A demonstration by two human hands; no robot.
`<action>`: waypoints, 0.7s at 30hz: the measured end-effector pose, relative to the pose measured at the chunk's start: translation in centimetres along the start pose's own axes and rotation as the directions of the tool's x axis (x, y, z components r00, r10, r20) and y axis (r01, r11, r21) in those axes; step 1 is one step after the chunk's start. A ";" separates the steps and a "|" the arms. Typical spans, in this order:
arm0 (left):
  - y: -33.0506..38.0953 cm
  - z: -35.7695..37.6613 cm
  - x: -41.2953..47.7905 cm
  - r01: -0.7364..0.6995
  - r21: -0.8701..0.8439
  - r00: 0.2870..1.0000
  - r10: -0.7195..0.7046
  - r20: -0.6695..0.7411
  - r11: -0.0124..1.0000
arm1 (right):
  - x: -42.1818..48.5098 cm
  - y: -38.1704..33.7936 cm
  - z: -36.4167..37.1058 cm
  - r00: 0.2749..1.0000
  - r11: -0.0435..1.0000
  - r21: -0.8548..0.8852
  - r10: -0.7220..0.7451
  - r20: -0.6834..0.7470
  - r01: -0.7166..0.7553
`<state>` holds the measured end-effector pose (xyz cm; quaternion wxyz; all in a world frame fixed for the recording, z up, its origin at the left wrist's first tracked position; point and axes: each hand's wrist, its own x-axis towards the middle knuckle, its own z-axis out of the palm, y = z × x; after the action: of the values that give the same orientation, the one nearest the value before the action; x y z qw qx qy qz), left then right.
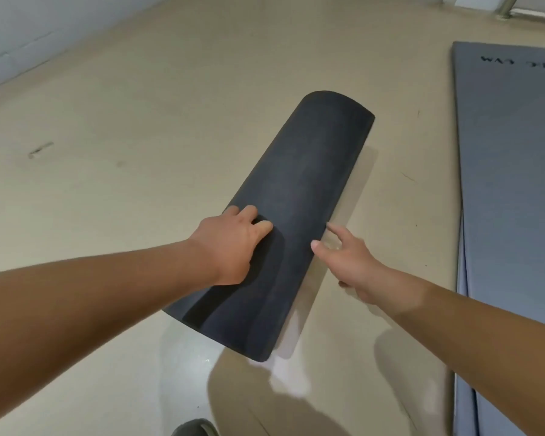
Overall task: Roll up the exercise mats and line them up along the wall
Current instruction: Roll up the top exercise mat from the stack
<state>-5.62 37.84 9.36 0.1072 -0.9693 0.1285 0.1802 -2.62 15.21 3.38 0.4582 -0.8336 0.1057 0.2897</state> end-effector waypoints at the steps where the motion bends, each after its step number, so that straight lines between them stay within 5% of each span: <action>1: -0.4 0.7 -0.3 0.013 0.024 1.000 -0.013 0.010 1.000 | 0.0 0.4 0.3 0.993 0.993 0.061 0.092 0.069 -0.096; 5: -3.0 2.8 -1.1 0.230 -0.192 0.973 -0.226 0.043 0.954 | 0.3 -0.1 2.3 0.944 0.965 0.143 0.172 0.283 -0.219; 11: -4.9 5.1 -1.0 0.374 -0.395 0.922 -0.381 0.062 0.839 | 1.1 -4.9 7.1 0.950 0.961 0.189 0.145 0.276 -0.202; 15: -3.8 6.7 -1.1 0.269 -0.336 0.941 -0.320 -0.107 0.903 | 1.3 -8.1 9.7 0.981 0.961 0.257 0.054 0.188 -0.102; 21: -3.3 6.0 -2.1 0.155 -0.235 0.972 -0.190 -0.134 0.959 | 4.6 -10.8 10.6 0.974 0.913 0.339 0.205 0.099 -0.227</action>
<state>-8.51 42.88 5.20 0.0029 -0.9938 0.0300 0.1073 1.75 30.38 3.97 0.5665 -0.7134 0.2326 0.3405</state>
